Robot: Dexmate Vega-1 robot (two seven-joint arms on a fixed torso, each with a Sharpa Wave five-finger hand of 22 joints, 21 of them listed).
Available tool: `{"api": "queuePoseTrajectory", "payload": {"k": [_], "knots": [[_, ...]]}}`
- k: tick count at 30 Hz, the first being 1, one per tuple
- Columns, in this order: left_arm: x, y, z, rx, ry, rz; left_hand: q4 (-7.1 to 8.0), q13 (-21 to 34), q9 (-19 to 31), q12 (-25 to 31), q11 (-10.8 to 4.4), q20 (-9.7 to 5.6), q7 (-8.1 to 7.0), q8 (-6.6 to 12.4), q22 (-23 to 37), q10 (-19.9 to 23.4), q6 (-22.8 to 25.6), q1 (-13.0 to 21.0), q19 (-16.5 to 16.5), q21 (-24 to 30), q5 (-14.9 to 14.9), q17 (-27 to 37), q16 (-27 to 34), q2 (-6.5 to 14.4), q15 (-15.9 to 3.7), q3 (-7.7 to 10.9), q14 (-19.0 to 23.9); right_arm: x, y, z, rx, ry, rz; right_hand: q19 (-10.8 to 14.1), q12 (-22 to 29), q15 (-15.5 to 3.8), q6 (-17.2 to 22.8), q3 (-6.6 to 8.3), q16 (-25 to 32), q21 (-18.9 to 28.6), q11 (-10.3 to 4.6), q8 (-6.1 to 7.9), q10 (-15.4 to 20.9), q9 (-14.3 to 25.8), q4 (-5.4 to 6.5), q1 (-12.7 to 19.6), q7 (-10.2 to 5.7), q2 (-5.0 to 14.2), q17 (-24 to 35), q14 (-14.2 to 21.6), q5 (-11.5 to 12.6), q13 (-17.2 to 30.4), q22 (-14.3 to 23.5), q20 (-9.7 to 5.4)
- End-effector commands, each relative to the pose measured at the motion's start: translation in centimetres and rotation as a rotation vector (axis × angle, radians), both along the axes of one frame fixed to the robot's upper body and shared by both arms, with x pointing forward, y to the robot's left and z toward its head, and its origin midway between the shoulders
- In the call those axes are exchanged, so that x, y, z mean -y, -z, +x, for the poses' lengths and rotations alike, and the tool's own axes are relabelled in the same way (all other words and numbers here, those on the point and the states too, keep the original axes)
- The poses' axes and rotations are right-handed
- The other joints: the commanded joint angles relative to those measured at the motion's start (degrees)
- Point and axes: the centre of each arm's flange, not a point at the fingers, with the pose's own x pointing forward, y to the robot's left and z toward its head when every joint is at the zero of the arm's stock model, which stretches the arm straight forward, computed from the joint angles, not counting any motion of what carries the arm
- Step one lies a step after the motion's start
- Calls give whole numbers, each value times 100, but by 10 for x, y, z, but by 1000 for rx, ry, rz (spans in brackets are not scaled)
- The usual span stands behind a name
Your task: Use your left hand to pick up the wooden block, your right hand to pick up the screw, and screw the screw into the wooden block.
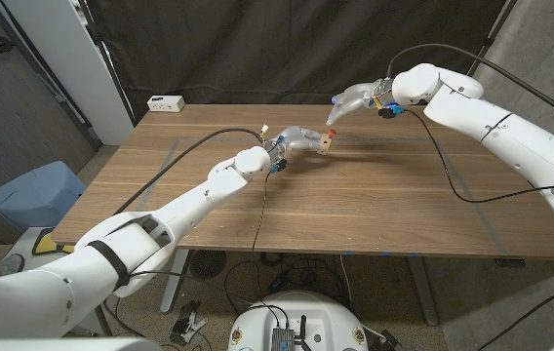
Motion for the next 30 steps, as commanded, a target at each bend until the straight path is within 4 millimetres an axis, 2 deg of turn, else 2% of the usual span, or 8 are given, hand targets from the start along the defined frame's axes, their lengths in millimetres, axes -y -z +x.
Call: {"api": "queuePoseTrajectory", "payload": {"k": [1,21,25,29,30], "knots": [[-2,3,7,0,-7,-47,28,2,17,35,26,-4,3,33,17,40,81,-62,-27,45,28,-1,-6,109,-185,19,-4,5,-5,1,-8,21,-6,22,13,53,14,51,36,39,30,20,3,22,7,57,56,21,10,-533,-4,16,18,47],[-1,3,13,4,-12,-84,23,-2,17,32,26,-3,-2,41,16,41,101,-55,-20,45,24,-2,-10,100,-189,14,-8,10,-7,-6,19,55,20,76,14,114,-32,25,57,58,87,2,65,48,58,-55,173,13,15,-468,-6,17,18,108],[0,3,14,5,-10,-88,27,-3,17,30,24,-3,-5,36,16,37,89,-63,-18,46,22,-1,-10,97,-188,10,-8,11,-7,-8,24,63,28,93,25,138,-23,13,69,63,153,5,111,54,71,-92,202,3,16,-432,-4,17,18,128],[0,2,15,8,-11,-92,29,-5,17,24,25,-3,-2,38,16,25,94,-64,-18,45,22,0,-10,100,-192,9,-10,12,-7,-11,33,70,37,105,21,158,-66,-6,74,63,223,-14,126,62,84,-141,296,-17,17,-407,3,17,17,159],[0,2,15,8,-11,-95,27,-5,17,24,23,-3,-2,38,16,26,94,-60,-18,45,23,0,-10,101,-190,11,-9,12,-6,-13,38,72,37,107,15,159,-109,-19,71,61,236,-33,128,66,90,-170,381,-35,17,-404,9,18,17,161]]}}
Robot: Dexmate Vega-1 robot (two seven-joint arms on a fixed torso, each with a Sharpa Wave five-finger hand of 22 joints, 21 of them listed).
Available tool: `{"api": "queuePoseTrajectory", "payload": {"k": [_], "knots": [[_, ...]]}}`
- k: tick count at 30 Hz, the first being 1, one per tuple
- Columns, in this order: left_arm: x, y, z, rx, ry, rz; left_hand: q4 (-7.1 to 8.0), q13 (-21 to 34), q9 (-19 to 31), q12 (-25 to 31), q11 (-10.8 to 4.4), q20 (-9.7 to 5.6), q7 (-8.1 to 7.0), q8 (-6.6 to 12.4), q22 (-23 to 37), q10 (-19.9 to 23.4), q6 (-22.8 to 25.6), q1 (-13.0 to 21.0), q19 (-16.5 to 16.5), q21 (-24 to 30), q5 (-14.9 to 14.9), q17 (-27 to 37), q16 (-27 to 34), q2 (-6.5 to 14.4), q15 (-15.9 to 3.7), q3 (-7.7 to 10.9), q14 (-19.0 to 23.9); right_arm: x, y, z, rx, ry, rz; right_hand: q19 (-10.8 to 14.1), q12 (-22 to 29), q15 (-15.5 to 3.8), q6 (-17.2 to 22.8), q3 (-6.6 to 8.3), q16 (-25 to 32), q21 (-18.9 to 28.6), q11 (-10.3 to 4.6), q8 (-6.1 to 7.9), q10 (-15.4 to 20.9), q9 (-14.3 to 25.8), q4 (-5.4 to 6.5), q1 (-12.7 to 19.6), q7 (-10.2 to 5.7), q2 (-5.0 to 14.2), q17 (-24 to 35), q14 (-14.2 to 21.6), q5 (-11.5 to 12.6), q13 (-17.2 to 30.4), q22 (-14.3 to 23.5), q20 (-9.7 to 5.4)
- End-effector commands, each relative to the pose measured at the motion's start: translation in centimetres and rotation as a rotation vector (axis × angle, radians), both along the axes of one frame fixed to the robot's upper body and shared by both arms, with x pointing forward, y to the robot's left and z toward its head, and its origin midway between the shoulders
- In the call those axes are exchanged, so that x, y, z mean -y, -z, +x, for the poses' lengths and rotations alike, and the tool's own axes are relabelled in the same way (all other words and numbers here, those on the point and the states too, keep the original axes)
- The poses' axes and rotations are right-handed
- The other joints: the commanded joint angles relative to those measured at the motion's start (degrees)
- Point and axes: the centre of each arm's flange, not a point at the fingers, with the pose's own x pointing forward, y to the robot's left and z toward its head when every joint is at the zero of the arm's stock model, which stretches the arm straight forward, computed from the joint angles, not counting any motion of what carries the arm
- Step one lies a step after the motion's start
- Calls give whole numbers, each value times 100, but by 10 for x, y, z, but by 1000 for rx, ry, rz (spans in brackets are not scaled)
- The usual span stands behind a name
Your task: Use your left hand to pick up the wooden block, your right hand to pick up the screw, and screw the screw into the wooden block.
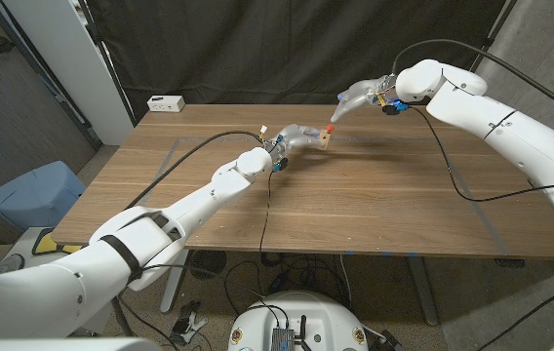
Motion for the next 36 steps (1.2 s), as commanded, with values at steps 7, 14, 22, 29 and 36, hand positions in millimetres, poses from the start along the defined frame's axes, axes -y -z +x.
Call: {"api": "queuePoseTrajectory", "payload": {"k": [7,14,22,29,36], "knots": [[2,-1,3,7,-3,-21,27,33,21,40,1,-5,-6,32,16,17,95,-50,-13,46,22,1,-10,111,-192,17,-11,2,3,-12,44,27,33,17,7,64,-150,-59,40,16,251,-83,5,37,91,-219,330,-36,21,-361,27,19,17,76],[2,-2,4,8,-1,-21,25,32,21,39,0,-4,-1,32,15,15,93,-46,-10,46,22,1,-14,108,-202,15,-18,0,7,-16,60,32,46,37,4,95,-263,-105,36,17,416,-134,22,53,136,-355,469,-59,25,-342,40,25,18,95],[2,-3,4,9,-2,-23,31,35,21,41,0,-3,3,30,15,16,90,-52,-12,44,21,3,-13,114,-193,13,-20,-3,19,-21,109,48,64,87,12,104,-285,-127,44,30,465,-147,59,61,146,-412,520,-79,24,-297,50,27,17,116],[2,-3,5,7,-4,-23,27,34,21,36,0,-2,-1,35,15,6,101,-43,-14,43,22,2,-12,113,-195,14,-16,-3,28,-23,136,54,96,150,28,99,-247,-106,53,44,503,-130,125,71,109,-375,520,-79,17,-236,59,30,16,115],[3,-4,6,7,-3,-23,26,35,21,43,2,-3,-4,31,15,20,92,-42,-14,42,21,1,-13,109,-200,12,-19,-5,33,-23,150,60,109,193,18,110,-255,-75,49,53,518,-130,114,77,75,-322,543,-62,14,-222,55,31,15,101]]}}
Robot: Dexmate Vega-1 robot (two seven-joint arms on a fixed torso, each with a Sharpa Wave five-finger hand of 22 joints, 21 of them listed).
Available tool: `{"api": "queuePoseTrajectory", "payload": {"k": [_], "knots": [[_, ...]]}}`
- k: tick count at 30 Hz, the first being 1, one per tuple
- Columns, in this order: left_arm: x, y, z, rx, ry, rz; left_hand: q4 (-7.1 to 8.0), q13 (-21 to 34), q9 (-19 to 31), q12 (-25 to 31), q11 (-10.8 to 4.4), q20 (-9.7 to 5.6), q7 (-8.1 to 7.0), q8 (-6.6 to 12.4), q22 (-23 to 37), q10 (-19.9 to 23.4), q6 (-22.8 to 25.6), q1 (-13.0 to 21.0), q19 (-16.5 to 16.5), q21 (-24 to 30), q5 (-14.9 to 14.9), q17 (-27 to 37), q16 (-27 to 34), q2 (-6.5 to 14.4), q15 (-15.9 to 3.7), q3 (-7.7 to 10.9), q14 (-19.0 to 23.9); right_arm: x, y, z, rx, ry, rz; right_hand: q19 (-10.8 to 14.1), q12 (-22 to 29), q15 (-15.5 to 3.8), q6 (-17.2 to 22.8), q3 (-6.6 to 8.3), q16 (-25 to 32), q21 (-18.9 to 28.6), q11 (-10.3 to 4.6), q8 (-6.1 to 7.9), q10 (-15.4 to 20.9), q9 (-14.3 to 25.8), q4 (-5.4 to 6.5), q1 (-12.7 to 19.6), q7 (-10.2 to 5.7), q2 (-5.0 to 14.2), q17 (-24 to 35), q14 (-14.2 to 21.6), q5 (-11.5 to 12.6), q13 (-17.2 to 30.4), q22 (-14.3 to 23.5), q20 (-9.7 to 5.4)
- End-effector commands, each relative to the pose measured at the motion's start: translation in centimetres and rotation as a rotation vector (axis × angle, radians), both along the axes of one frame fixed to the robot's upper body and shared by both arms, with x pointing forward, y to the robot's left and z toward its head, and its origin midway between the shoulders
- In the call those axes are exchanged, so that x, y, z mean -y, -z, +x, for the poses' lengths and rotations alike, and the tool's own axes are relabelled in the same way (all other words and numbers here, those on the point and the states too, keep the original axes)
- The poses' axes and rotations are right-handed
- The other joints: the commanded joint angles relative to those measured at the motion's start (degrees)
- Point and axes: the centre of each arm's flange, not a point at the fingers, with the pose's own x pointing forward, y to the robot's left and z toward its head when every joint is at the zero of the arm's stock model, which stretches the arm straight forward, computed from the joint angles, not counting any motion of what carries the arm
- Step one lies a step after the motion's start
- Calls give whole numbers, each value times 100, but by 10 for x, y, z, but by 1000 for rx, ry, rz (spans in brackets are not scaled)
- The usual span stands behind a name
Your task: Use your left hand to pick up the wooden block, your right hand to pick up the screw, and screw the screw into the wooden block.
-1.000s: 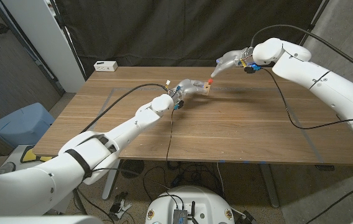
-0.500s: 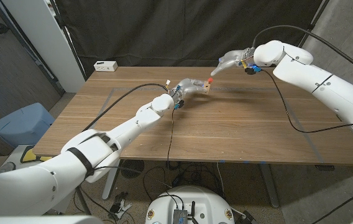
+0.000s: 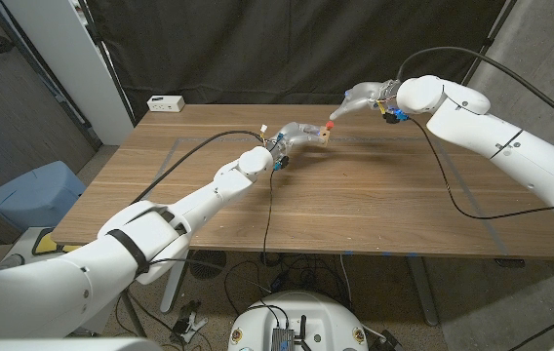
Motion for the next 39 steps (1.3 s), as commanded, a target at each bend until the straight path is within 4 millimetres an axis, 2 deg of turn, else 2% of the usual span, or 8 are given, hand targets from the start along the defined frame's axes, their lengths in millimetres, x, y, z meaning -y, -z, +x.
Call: {"api": "queuePoseTrajectory", "payload": {"k": [1,17,39], "knots": [[1,-1,2,-1,1,-1,30,31,18,26,-7,-3,-5,37,15,31,93,-27,-15,42,42,1,-13,123,-197,15,-17,-2,11,-2,38,14,31,72,18,41,3,37,17,53,47,-1,-8,17,-37,55,29,8,16,-211,31,31,15,20],[0,-2,1,1,1,1,29,26,18,24,-9,-3,-10,38,15,34,94,-26,-14,42,43,0,-15,121,-197,14,-18,-9,27,-3,84,48,43,161,4,28,1,104,8,62,77,19,-10,41,-147,215,16,-19,10,-165,9,36,13,10],[3,6,-11,7,9,-2,38,23,18,25,-3,-4,3,39,15,38,97,-38,-9,43,40,1,-13,122,-193,7,-13,-17,43,-10,140,83,31,358,25,-52,366,197,26,78,28,252,144,121,-264,502,-142,-129,2,16,37,45,14,-30]]}}
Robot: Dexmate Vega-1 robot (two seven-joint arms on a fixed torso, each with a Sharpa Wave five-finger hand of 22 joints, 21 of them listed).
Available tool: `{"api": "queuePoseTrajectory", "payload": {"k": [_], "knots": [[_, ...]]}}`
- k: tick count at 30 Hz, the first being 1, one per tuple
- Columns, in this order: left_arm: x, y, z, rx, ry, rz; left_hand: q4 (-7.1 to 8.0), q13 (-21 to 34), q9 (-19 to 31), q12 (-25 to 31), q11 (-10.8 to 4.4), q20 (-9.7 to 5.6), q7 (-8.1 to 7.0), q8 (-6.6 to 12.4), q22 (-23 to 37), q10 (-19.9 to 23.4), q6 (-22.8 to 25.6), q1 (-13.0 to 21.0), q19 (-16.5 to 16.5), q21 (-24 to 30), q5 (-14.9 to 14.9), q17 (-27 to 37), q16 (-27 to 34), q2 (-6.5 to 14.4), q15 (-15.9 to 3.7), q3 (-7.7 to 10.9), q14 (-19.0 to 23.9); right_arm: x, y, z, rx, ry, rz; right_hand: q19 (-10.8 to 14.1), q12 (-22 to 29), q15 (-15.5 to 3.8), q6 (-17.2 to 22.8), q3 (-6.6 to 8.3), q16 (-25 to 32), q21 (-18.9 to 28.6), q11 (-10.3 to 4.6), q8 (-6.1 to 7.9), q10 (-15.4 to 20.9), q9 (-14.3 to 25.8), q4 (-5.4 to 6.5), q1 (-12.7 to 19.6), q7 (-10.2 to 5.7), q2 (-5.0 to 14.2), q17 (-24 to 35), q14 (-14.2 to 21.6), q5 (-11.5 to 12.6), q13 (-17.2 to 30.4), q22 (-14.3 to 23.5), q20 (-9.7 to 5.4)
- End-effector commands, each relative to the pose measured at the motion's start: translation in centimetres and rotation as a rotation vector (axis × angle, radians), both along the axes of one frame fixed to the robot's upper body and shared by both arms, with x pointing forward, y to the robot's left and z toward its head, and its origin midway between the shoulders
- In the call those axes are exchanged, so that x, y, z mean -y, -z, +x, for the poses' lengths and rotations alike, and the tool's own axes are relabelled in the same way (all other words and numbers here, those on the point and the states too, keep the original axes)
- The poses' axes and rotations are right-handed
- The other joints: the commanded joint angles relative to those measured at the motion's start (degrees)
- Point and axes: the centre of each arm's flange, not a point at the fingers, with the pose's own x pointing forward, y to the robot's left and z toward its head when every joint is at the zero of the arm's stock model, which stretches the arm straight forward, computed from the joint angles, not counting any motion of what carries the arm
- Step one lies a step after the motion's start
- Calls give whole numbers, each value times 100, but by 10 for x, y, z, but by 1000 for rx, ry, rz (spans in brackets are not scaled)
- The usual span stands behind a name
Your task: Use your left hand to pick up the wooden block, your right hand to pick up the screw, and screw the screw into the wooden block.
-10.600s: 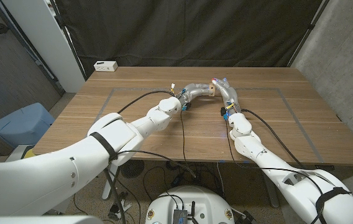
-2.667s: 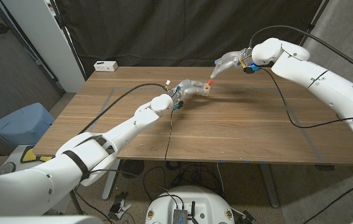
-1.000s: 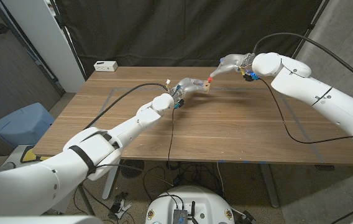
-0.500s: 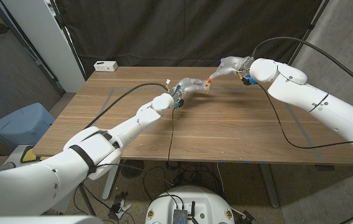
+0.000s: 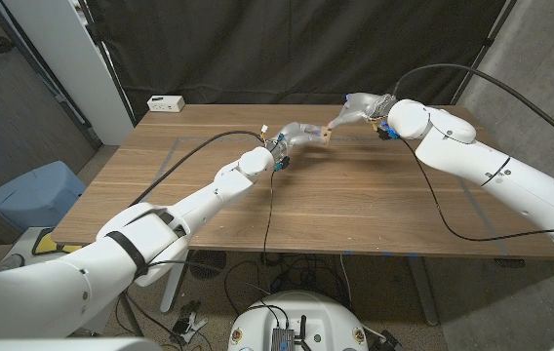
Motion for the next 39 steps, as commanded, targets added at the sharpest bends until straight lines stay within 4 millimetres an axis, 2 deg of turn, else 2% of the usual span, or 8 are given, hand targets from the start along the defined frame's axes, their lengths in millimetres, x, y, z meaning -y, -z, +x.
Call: {"api": "queuePoseTrajectory", "payload": {"k": [1,10,19,29,39], "knots": [[0,3,-7,4,0,1,34,23,17,42,-3,-4,2,50,15,56,99,-47,-9,43,21,0,-13,98,-193,4,-12,-3,7,-3,30,17,-3,82,24,-52,104,31,26,40,20,66,31,44,-55,105,-29,12,0,23,38,16,15,-3],[1,3,-9,6,2,3,33,19,17,42,-9,-4,7,51,15,60,102,-46,-7,43,21,0,-14,96,-200,3,-12,-3,11,-3,52,28,1,214,50,-84,242,73,52,58,-10,170,169,91,-61,221,-68,-20,-4,163,48,15,16,-29],[3,3,-11,7,6,8,34,23,17,38,-3,-2,9,48,15,45,95,-38,-10,41,22,2,-14,110,-182,8,-17,-2,14,-3,67,37,0,355,75,-141,455,127,68,71,-64,321,338,150,-69,372,-220,-49,-7,296,70,12,16,-53],[6,6,-11,4,13,11,22,20,17,41,-8,-3,-5,51,15,55,103,-26,-8,42,21,-3,-16,95,-191,7,-14,-1,17,-1,75,42,6,443,79,-164,635,163,78,72,-50,451,444,201,-59,470,-297,-59,-6,389,88,11,17,-84],[6,6,-11,3,12,13,32,24,17,43,-10,-3,1,47,16,54,96,-38,-9,41,20,0,-14,100,-194,3,-12,-1,19,2,93,44,12,586,96,-229,868,206,103,88,-140,620,606,266,-40,565,-410,-41,-3,529,110,9,18,-116]]}}
